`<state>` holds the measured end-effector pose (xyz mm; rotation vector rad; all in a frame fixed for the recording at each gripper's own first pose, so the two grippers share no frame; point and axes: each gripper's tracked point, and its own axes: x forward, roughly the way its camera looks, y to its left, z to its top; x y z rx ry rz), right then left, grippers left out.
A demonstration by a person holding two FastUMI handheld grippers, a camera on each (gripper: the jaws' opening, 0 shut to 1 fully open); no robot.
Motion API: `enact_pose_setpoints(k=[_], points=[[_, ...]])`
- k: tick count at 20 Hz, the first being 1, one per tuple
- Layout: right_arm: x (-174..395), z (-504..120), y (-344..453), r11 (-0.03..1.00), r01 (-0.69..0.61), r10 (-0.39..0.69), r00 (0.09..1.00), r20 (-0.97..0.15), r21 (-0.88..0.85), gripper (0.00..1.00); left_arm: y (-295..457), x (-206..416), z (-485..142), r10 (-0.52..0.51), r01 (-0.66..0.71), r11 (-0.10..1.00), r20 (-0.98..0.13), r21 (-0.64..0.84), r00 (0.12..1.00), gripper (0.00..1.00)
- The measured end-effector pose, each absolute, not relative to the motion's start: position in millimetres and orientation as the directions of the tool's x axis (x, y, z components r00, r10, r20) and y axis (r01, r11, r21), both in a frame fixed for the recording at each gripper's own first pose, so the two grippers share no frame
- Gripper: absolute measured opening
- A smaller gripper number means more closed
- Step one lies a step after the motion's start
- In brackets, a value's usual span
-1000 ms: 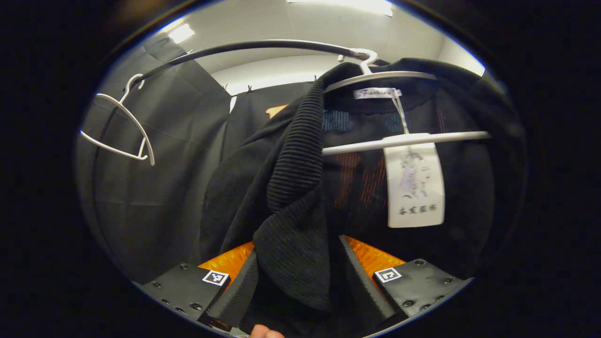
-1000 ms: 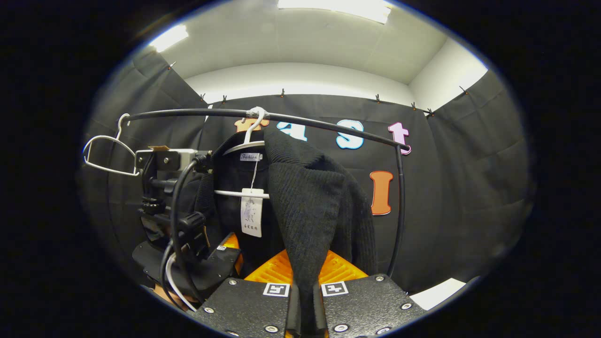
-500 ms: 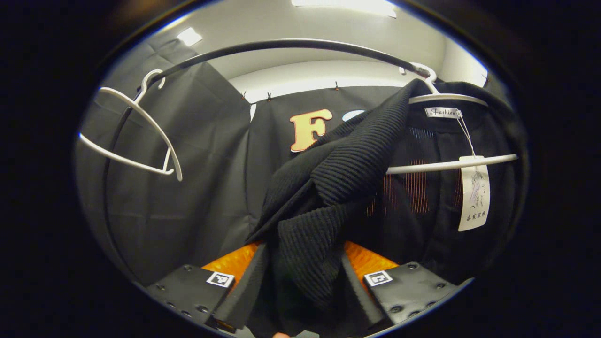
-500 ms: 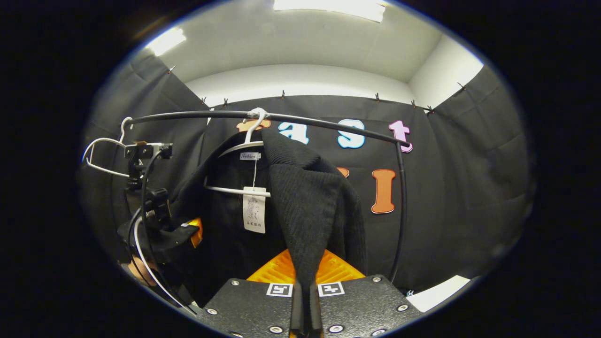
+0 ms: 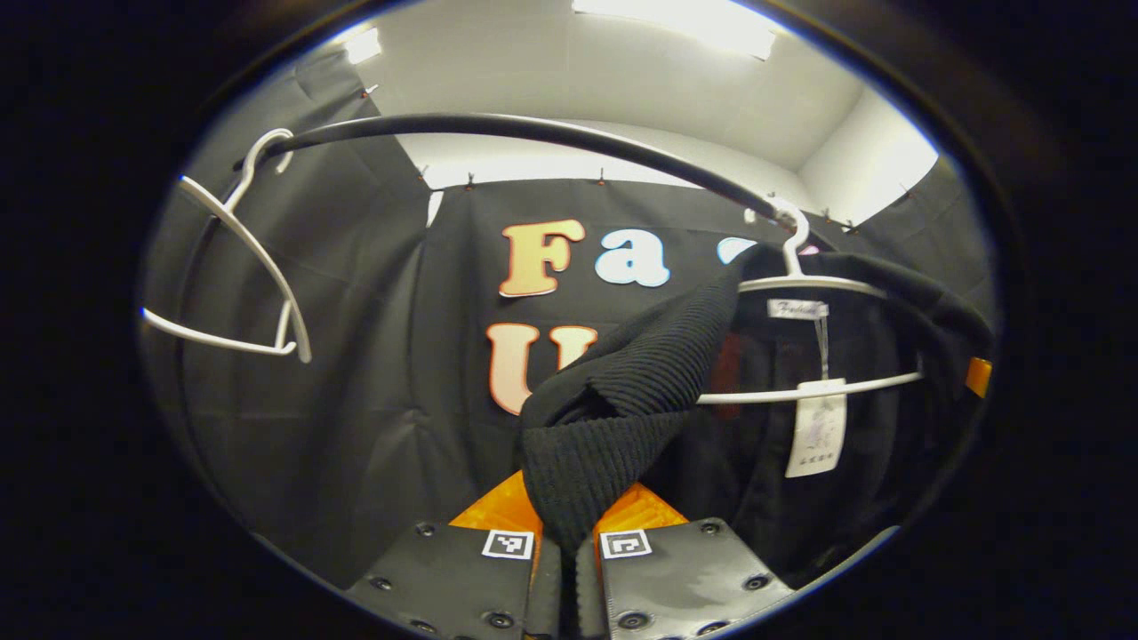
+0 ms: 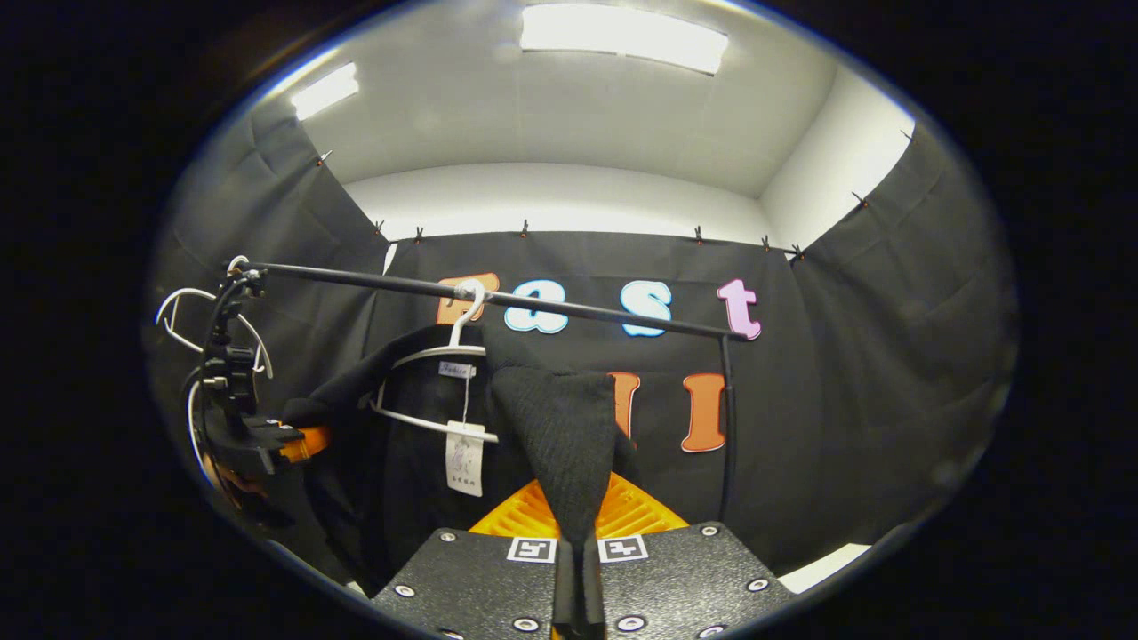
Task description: Grasp the clothes on the hanger with both hands and then place them into the laundry hamper below.
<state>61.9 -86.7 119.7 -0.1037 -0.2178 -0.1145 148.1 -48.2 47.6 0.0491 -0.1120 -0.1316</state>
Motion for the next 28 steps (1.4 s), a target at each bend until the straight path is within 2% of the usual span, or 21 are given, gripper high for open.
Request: enact_pose_setpoints(k=[4, 5, 6, 8, 9, 10, 12, 14, 16, 18, 28], points=[[69.3, 184.2, -121.9, 0.972, 0.187, -0.139, 0.944, 0.298, -0.141, 0.02, -43.9, 143.8, 57.9, -0.141, 0.135, 0.989, 0.118, 0.058, 0.983, 0.14], [72.5, 195.0, -128.5, 0.965, 0.204, -0.148, 0.941, 0.303, -0.163, 0.02, -48.6, 144.8, 55.1, -0.154, 0.149, 0.987, 0.109, 0.055, 0.982, 0.11], [78.9, 206.8, -134.2, 0.957, 0.220, -0.154, 0.937, 0.313, -0.188, 0.02, -51.1, 144.7, 52.9, -0.165, 0.160, 0.985, 0.100, 0.057, 0.981, 0.13], [95.3, 225.0, -145.8, 0.941, 0.247, -0.163, 0.930, 0.328, -0.233, 0.02, -50.9, 143.5, 55.7, -0.172, 0.164, 0.984, 0.108, 0.073, 0.979, 0.14], [102.3, 232.0, -152.1, 0.932, 0.263, -0.172, 0.927, 0.334, -0.248, 0.02, -52.2, 143.3, 58.5, -0.180, 0.172, 0.982, 0.111, 0.082, 0.977, 0.10], [110.2, 238.2, -158.2, 0.928, 0.267, -0.172, 0.925, 0.339, -0.258, 0.02, -54.3, 142.6, 59.1, -0.188, 0.179, 0.980, 0.111, 0.091, 0.976, 0.14], [131.8, 244.0, -171.1, 0.919, 0.283, -0.183, 0.924, 0.336, -0.276, 0.02, -56.4, 143.8, 57.1, -0.196, 0.186, 0.977, 0.102, 0.103, 0.975, 0.14], [153.2, 232.5, -184.4, 0.924, 0.272, -0.190, 0.937, 0.293, -0.270, 0.02, -58.8, 143.3, 56.1, -0.210, 0.201, 0.974, 0.095, 0.101, 0.973, 0.11], [166.1, 217.4, -191.4, 0.944, 0.237, -0.179, 0.952, 0.248, -0.230, 0.02, -58.2, 142.7, 59.2, -0.207, 0.196, 0.975, 0.107, 0.099, 0.973, 0.16], [173.3, 198.4, -199.1, 0.960, 0.217, -0.179, 0.963, 0.203, -0.179, 0.02, -56.5, 143.2, 65.5, -0.178, 0.165, 0.981, 0.126, 0.104, 0.976, 0.13], [153.3, 72.3, -159.3, 0.991, 0.122, -0.118, 0.990, 0.075, -0.048, 0.02, -44.5, 167.9, 96.2, -0.119, 0.101, 0.988, 0.169, 0.113, 0.978, 0.12]])
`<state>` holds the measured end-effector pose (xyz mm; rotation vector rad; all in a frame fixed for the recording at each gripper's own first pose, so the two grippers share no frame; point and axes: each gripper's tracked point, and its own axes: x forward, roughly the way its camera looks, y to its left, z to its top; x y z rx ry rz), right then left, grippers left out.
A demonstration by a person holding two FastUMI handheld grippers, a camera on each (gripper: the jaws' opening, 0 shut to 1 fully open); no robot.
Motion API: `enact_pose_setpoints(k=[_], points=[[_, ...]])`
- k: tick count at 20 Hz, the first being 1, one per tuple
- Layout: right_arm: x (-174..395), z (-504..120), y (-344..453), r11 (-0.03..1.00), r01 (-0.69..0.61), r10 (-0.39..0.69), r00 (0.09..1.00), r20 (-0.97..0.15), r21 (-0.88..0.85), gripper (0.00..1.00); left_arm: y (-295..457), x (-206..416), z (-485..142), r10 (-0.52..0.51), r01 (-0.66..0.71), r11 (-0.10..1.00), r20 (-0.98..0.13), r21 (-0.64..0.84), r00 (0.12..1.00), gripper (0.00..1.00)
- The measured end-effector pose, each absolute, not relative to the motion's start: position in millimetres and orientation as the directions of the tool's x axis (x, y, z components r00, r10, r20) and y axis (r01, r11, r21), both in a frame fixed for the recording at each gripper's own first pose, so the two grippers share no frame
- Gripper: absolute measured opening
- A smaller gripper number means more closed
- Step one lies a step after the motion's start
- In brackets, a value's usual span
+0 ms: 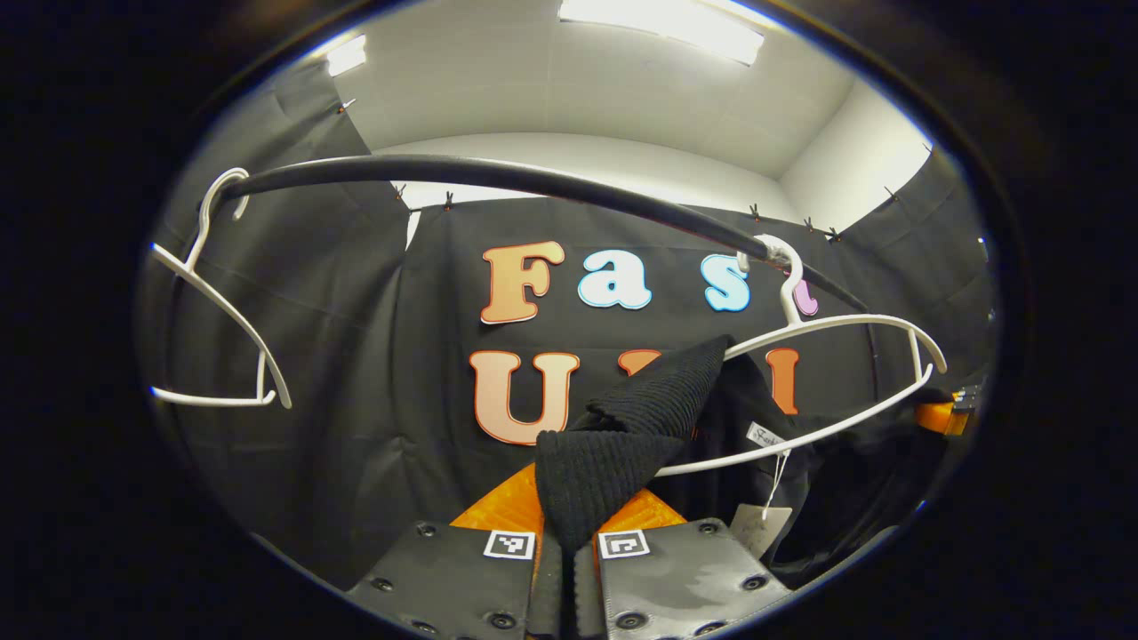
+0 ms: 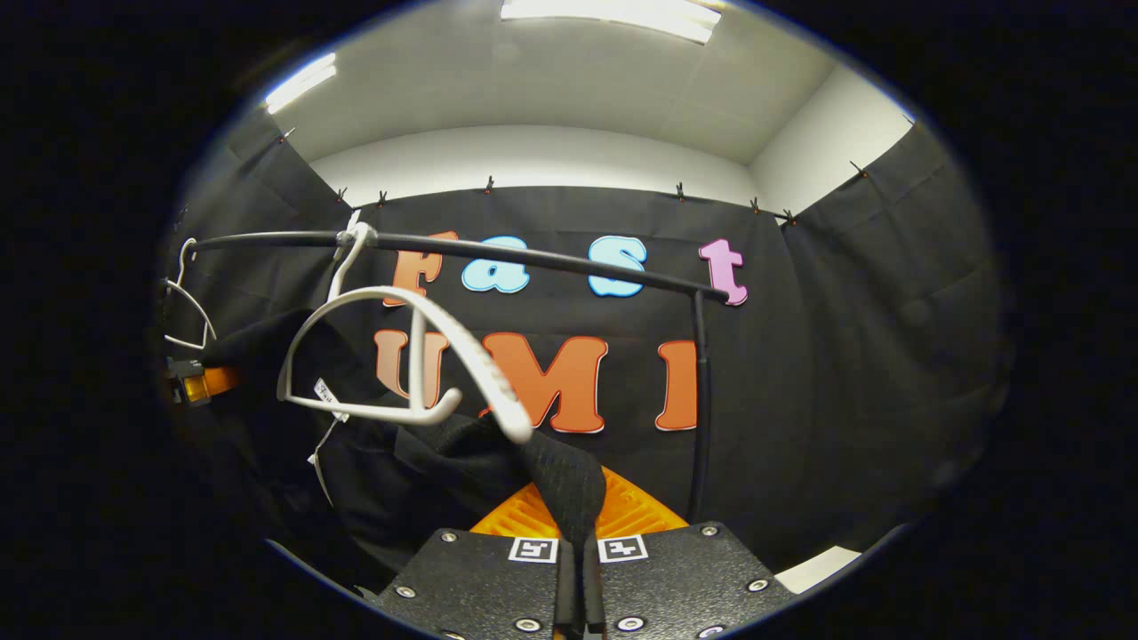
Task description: Grasp the clothes on the hanger with both hands and then place them into the laundry hamper below.
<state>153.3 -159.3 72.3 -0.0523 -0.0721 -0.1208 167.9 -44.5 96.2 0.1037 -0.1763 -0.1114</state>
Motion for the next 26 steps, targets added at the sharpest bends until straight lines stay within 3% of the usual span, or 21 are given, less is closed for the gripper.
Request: enact_pose_setpoints(k=[4, 7, 16, 26], points=[[139.3, 34.0, -116.7, 0.998, 0.054, -0.055, 0.998, 0.030, 0.028, 0.02, -26.0, 181.2, 117.3, -0.048, 0.009, 0.987, 0.242, 0.159, 0.969, 0.12], [133.7, 13.9, -90.2, 0.999, 0.015, -0.015, 1.000, 0.008, -0.031, 0.02, -19.2, 198.4, 126.2, -0.027, -0.029, 0.975, 0.249, 0.220, 0.968, 0.12], [128.6, -20.1, -38.2, 0.997, -0.080, 0.080, 0.996, -0.047, 0.006, 0.02, 36.4, 230.0, 77.8, 0.081, -0.109, 0.964, 0.125, 0.243, 0.989, 0.12], [110.9, -27.4, -0.5, 0.988, -0.155, 0.154, 0.985, -0.073, -0.015, 0.02, 68.5, 186.5, 45.5, 0.105, -0.109, 0.966, 0.030, 0.234, 0.994, 0.12]])
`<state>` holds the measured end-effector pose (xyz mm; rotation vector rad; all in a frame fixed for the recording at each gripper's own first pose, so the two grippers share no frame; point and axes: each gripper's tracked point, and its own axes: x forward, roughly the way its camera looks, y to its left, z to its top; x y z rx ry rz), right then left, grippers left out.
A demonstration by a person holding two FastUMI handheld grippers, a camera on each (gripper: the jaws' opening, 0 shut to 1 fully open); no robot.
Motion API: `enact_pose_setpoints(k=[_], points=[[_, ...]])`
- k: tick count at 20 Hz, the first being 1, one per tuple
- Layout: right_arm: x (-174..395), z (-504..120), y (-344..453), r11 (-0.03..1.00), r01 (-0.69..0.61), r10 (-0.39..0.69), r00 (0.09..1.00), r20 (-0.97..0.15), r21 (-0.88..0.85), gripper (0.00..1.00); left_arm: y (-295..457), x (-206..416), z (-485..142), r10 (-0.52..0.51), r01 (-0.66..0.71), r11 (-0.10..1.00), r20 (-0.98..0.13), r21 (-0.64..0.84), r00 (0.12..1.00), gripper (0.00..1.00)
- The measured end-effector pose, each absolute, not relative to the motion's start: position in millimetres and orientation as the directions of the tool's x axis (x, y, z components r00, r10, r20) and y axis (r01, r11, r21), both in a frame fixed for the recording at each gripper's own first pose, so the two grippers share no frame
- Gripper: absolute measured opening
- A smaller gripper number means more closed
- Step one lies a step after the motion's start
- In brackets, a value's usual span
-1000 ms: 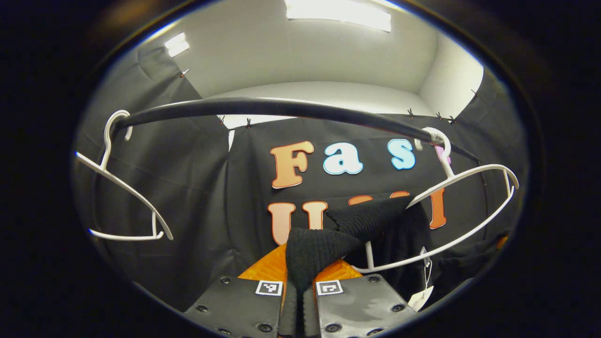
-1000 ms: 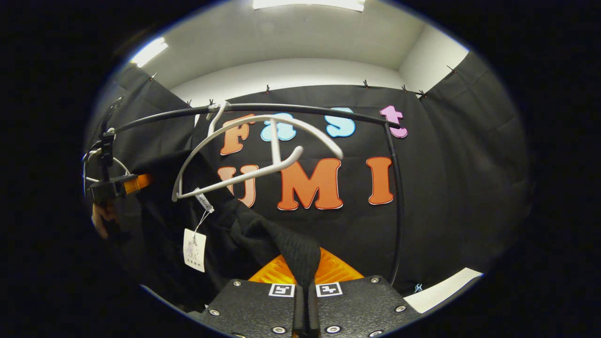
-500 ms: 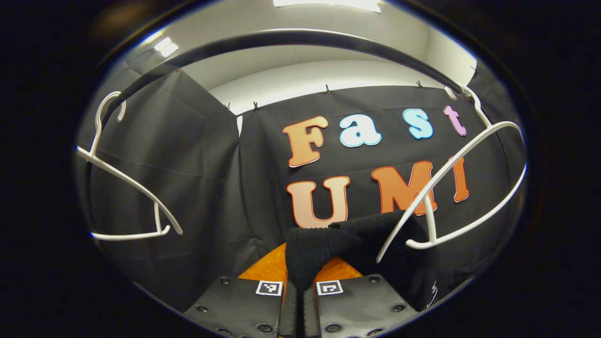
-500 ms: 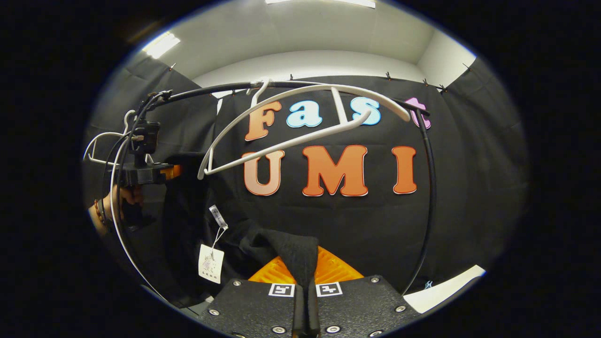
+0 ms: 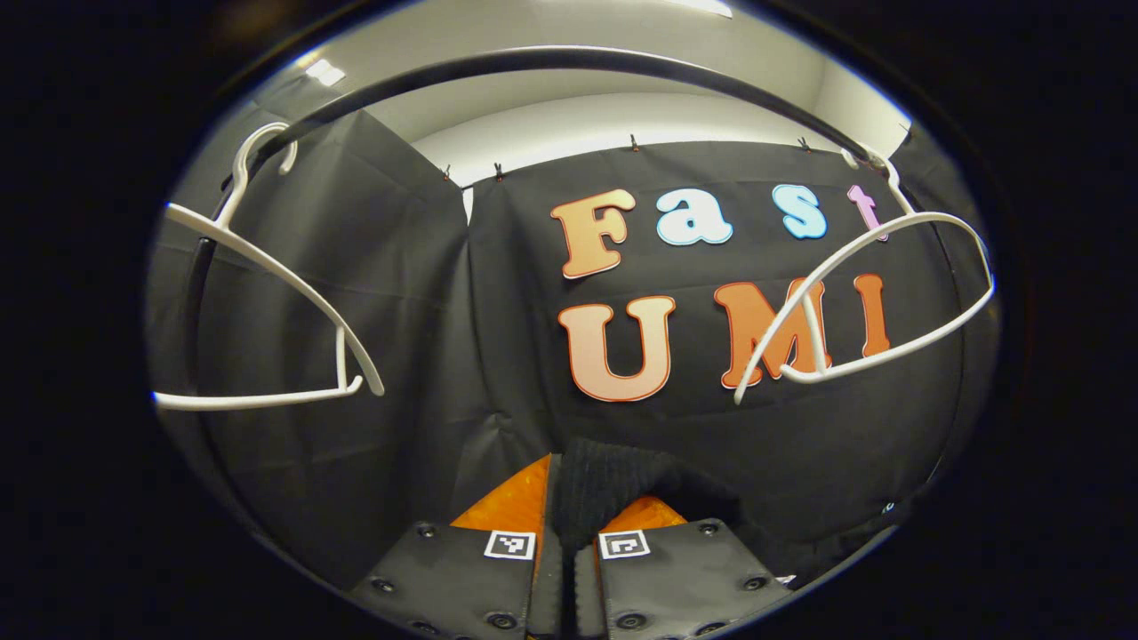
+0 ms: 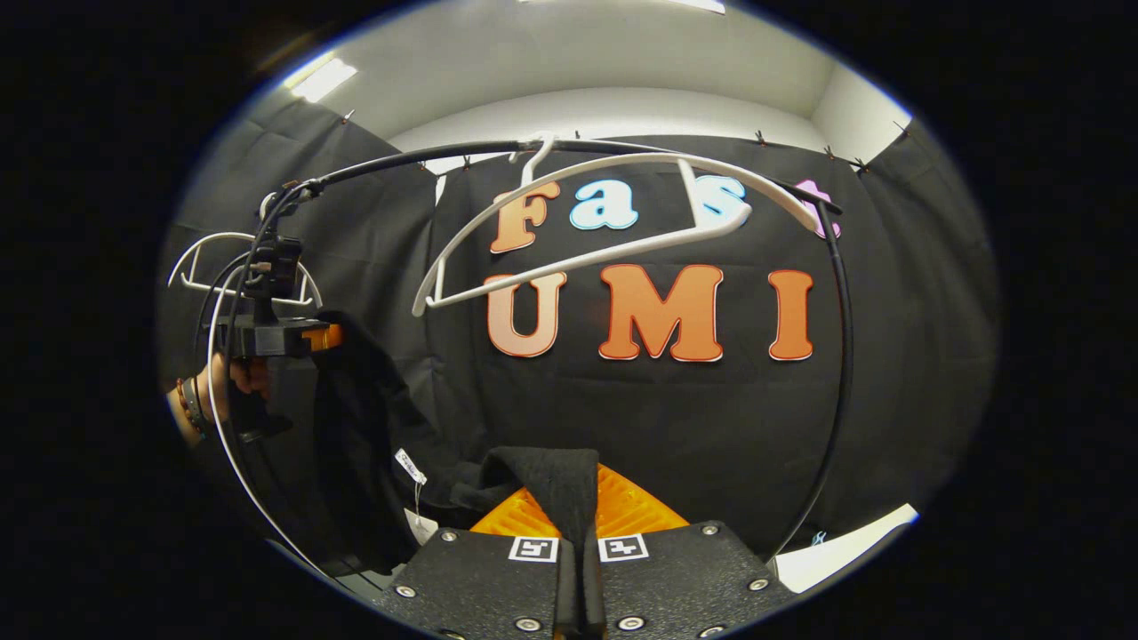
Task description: Grasp the clothes on the hanger with both hands and then place them into the laundry hamper below.
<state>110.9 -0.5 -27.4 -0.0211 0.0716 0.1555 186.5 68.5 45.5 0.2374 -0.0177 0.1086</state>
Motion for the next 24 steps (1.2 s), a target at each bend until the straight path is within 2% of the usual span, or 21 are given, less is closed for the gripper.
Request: enact_pose_setpoints(k=[8, 13, 19, 20, 24], points=[[93.4, -3.8, 35.4, 0.978, -0.205, 0.207, 0.977, -0.045, 0.048, 0.02, 49.6, 127.1, 50.0, 0.031, -0.033, 0.988, 0.014, 0.152, 0.999, 0.12], [81.0, -11.4, 65.1, 0.966, -0.246, 0.250, 0.967, -0.052, 0.078, 0.02, 37.1, 95.1, 18.1, -0.036, 0.039, 0.993, -0.029, 0.113, 0.999, 0.12], [82.3, -58.7, 82.5, 0.959, -0.259, 0.274, 0.949, -0.154, 0.113, 0.02, 38.1, 76.6, -50.3, -0.048, 0.069, 0.991, -0.177, 0.115, 0.983, 0.12], [82.0, -68.7, 83.0, 0.960, -0.257, 0.274, 0.945, -0.176, 0.112, 0.03, 40.3, 74.3, -61.8, -0.044, 0.067, 0.991, -0.203, 0.112, 0.978, 0.14], [82.6, -116.5, 90.6, 0.958, -0.255, 0.282, 0.919, -0.275, 0.130, 0.03, 48.9, 67.5, -114.6, -0.011, 0.051, 0.992, -0.317, 0.118, 0.948, 0.12]])
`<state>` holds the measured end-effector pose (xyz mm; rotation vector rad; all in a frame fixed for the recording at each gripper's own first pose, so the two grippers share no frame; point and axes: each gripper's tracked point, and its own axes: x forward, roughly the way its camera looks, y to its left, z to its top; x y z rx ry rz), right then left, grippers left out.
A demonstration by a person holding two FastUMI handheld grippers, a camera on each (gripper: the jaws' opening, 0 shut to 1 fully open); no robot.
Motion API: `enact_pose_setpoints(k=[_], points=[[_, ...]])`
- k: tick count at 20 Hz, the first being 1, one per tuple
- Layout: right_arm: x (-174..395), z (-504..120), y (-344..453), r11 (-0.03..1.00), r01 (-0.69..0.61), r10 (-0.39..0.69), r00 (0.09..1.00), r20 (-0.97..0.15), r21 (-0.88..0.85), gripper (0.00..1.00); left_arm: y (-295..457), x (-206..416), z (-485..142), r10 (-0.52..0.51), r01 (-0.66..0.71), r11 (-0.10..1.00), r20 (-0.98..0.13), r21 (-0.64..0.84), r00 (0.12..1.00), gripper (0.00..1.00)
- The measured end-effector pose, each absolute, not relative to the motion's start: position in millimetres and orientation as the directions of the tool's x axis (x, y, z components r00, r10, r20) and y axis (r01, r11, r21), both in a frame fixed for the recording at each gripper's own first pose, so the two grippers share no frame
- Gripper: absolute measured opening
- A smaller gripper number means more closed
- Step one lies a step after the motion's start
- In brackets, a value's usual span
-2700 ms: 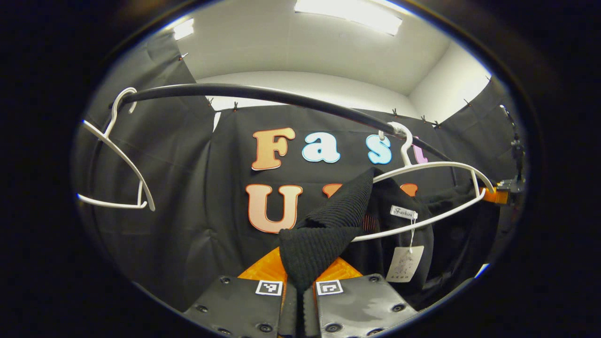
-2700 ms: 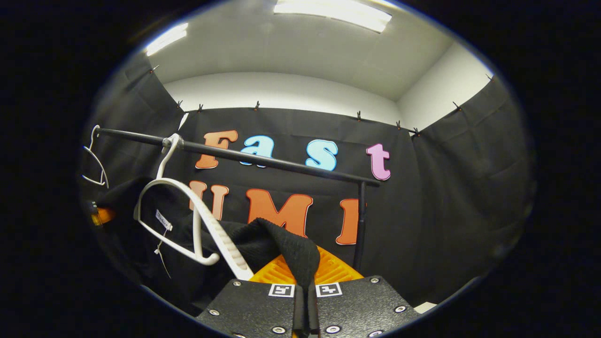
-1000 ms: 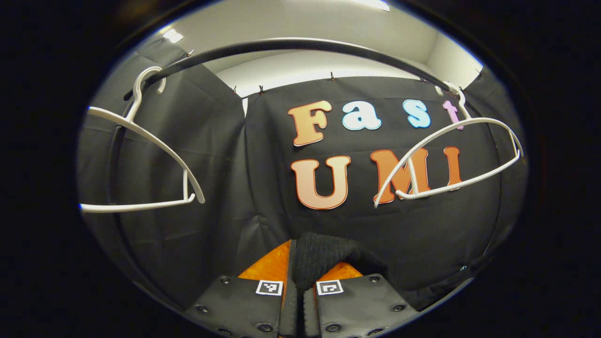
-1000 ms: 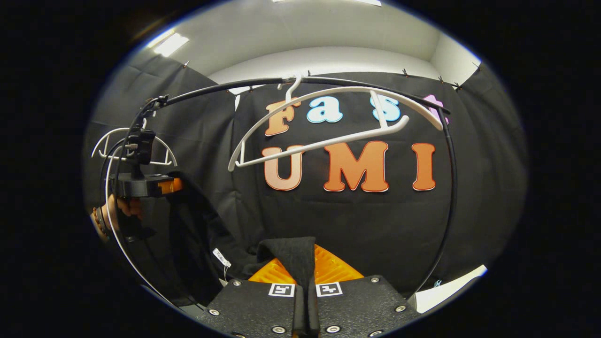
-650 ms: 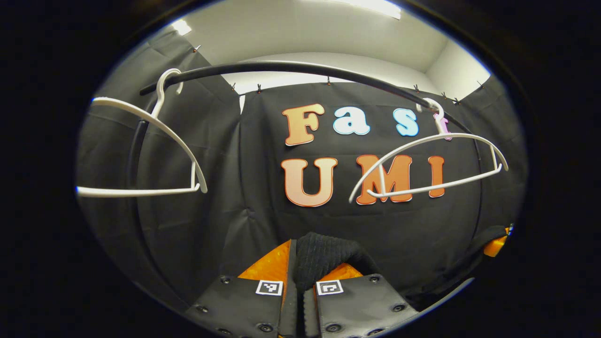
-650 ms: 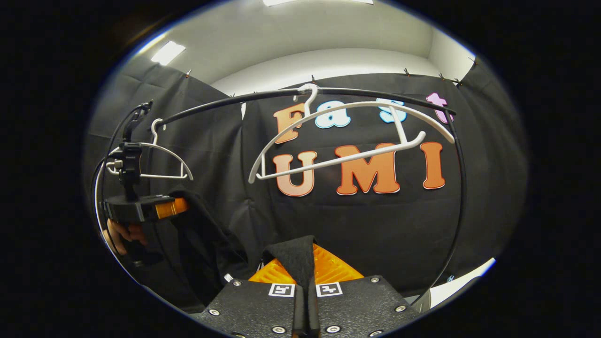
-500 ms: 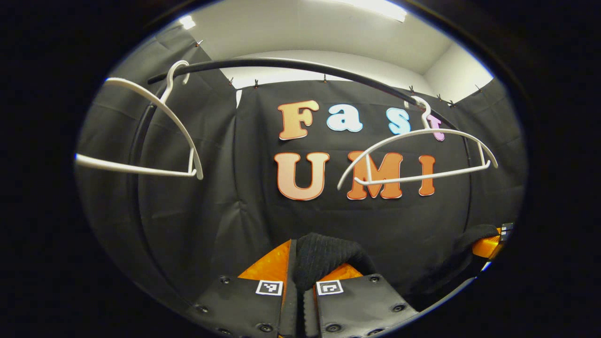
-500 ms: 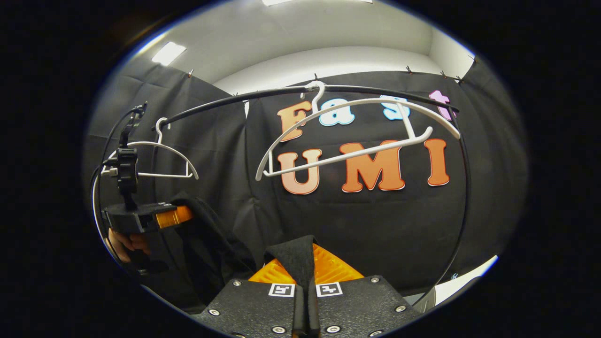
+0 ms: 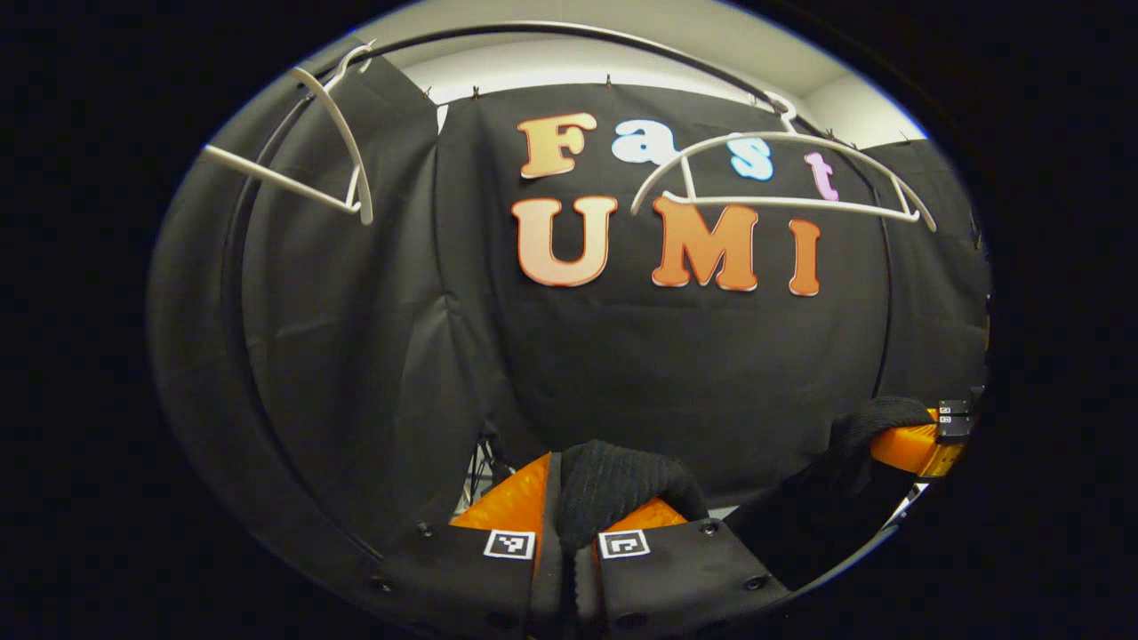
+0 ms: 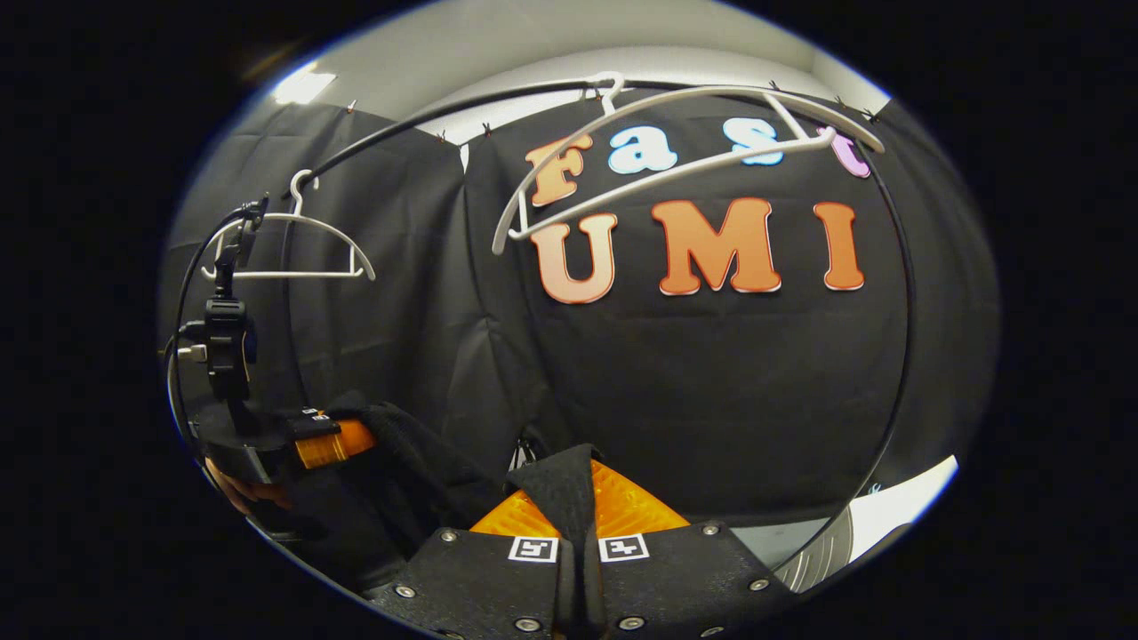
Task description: Grasp the clothes on the hanger with both hands and then place them into the laundry hamper below.
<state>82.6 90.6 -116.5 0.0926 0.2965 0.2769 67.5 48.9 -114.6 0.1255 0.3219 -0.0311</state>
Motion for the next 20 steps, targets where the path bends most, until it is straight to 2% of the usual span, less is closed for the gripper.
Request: enact_pose_setpoints(k=[9, 12, 16, 20], points=[[66.0, -240.4, 90.2, 0.958, -0.208, 0.283, 0.789, -0.546, 0.196, 0.03, 65.3, 55.8, -217.4, 0.072, 0.070, 0.967, -0.527, 0.245, 0.847, 0.12], [61.2, -274.8, 85.6, 0.963, -0.169, 0.263, 0.747, -0.610, 0.209, 0.04, 83.9, 48.3, -254.3, 0.160, 0.069, 0.938, -0.598, 0.341, 0.785, 0.13], [47.8, -312.3, 81.1, 0.969, -0.130, 0.242, 0.689, -0.683, 0.211, 0.05, 85.6, 27.8, -314.9, 0.159, 0.085, 0.952, -0.708, 0.296, 0.688, 0.13], [41.1, -340.8, 79.2, 0.970, -0.119, 0.236, 0.650, -0.723, 0.210, 0.05, 95.7, 16.2, -359.0, 0.141, 0.034, 0.977, -0.766, 0.208, 0.627, 0.13]])
